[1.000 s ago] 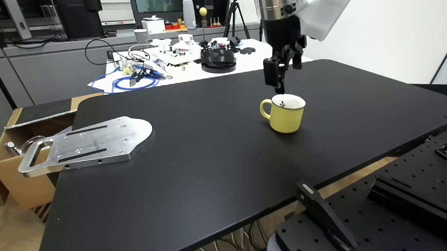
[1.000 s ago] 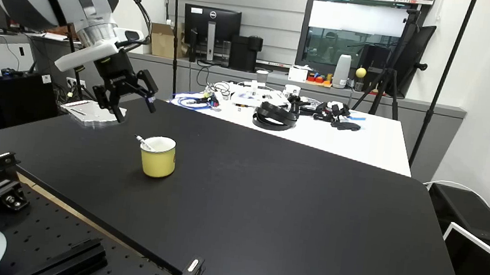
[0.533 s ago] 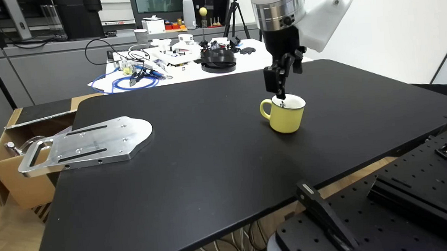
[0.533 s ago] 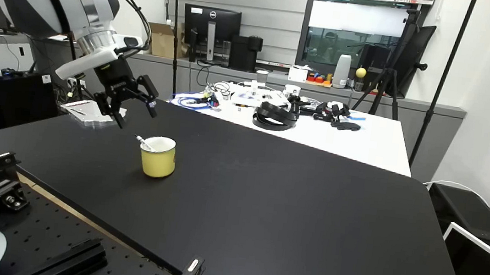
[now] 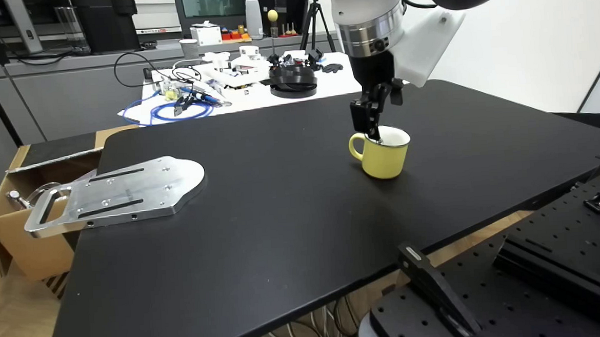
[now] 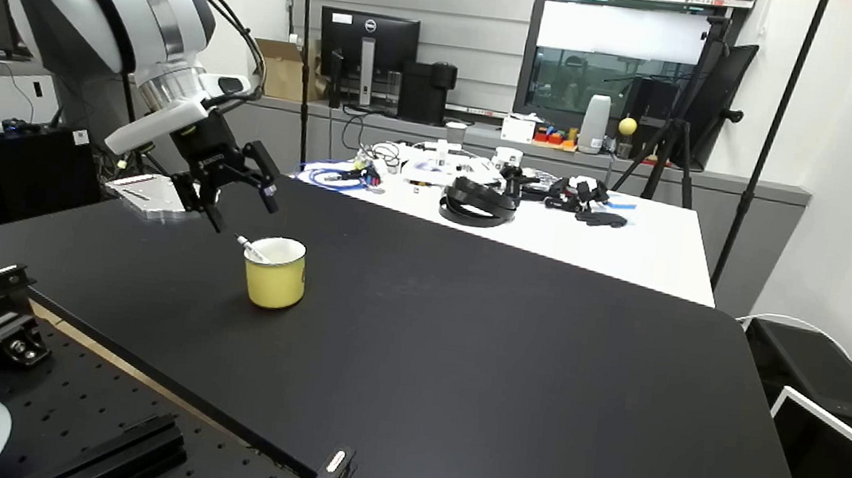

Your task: Take the pen out of the yellow mug

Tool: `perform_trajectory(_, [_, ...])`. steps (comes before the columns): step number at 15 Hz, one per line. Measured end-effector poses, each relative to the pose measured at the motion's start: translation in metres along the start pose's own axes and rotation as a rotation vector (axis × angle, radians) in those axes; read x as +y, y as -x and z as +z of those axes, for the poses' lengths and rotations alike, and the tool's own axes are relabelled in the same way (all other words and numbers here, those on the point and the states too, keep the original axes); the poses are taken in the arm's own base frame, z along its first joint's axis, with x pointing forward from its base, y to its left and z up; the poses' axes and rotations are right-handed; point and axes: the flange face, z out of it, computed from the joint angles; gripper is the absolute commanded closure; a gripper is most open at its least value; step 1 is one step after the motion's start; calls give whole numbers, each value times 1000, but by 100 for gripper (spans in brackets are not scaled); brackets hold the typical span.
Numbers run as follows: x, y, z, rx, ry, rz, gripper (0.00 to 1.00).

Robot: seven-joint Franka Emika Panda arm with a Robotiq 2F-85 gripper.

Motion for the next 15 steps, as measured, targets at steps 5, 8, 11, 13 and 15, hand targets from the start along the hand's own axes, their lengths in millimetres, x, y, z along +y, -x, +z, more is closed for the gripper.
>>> perform_trajectory(5, [-5, -6, 6, 2, 6, 11, 0])
perform_trajectory(8, [-7, -10, 10, 6, 12, 19, 0])
perform_trajectory(11, [-7, -12, 13, 4, 14, 25, 0])
perform_trajectory(13, [-7, -13, 15, 2, 15, 26, 0])
perform_trajectory(15, [-8, -13, 17, 0, 16, 27, 0])
